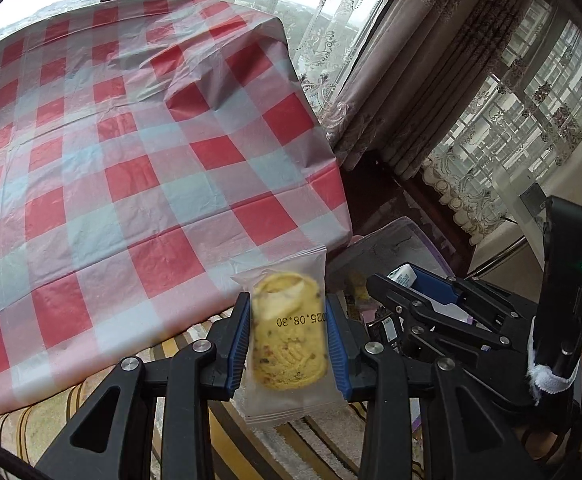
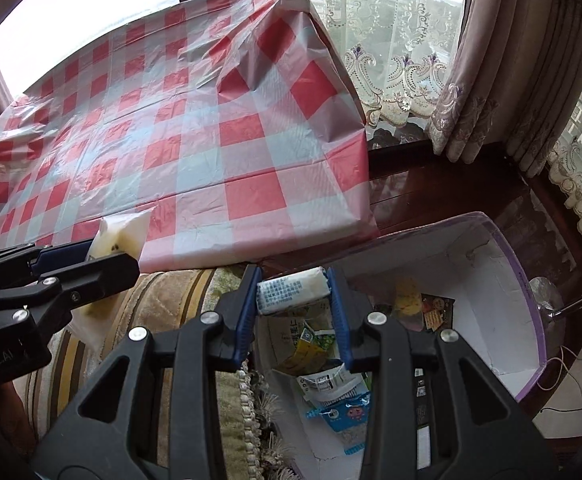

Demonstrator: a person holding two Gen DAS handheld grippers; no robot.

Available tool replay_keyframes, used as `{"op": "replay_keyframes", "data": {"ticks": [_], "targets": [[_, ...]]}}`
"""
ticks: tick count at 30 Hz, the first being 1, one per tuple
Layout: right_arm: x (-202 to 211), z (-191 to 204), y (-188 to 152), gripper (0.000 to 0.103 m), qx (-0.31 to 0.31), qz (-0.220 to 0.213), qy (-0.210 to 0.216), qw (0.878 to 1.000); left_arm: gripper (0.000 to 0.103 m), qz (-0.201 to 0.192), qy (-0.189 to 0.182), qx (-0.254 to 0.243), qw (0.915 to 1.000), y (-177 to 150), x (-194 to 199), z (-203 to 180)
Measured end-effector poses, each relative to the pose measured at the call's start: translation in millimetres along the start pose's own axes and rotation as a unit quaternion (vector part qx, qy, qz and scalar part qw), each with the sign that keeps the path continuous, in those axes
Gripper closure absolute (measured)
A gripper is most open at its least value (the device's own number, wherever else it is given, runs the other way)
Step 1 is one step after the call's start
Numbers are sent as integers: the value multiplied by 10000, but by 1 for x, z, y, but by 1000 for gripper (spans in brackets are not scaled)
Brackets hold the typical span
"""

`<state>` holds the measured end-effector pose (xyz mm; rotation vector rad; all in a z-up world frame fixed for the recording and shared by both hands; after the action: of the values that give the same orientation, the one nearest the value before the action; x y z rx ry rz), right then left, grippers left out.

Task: Organize snacks
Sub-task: 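Carry both snacks over the white box and open both tools to drop them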

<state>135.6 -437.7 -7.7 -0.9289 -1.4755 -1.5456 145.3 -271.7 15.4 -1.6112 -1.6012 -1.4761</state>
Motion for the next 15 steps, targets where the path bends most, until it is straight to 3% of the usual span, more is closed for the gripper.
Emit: {"op": "replay_keyframes", "data": {"ticks": [15], "targets": [[9,-86,-38,65,-848,89,-512,9950,67,619,-192,-674,9956,-11,-41,-81]]}}
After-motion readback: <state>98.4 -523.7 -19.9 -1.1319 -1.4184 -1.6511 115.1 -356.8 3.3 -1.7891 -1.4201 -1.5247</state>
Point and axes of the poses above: each gripper's, at about its wrist camera, not at the fingertips, and x roughly against the way its jaws point, z to its left, y to its top, the point moved 2 cm from there along -x, roughly the way its jaws point, and after that the axes turned 10 degrees about z, right-handed, at the moved point
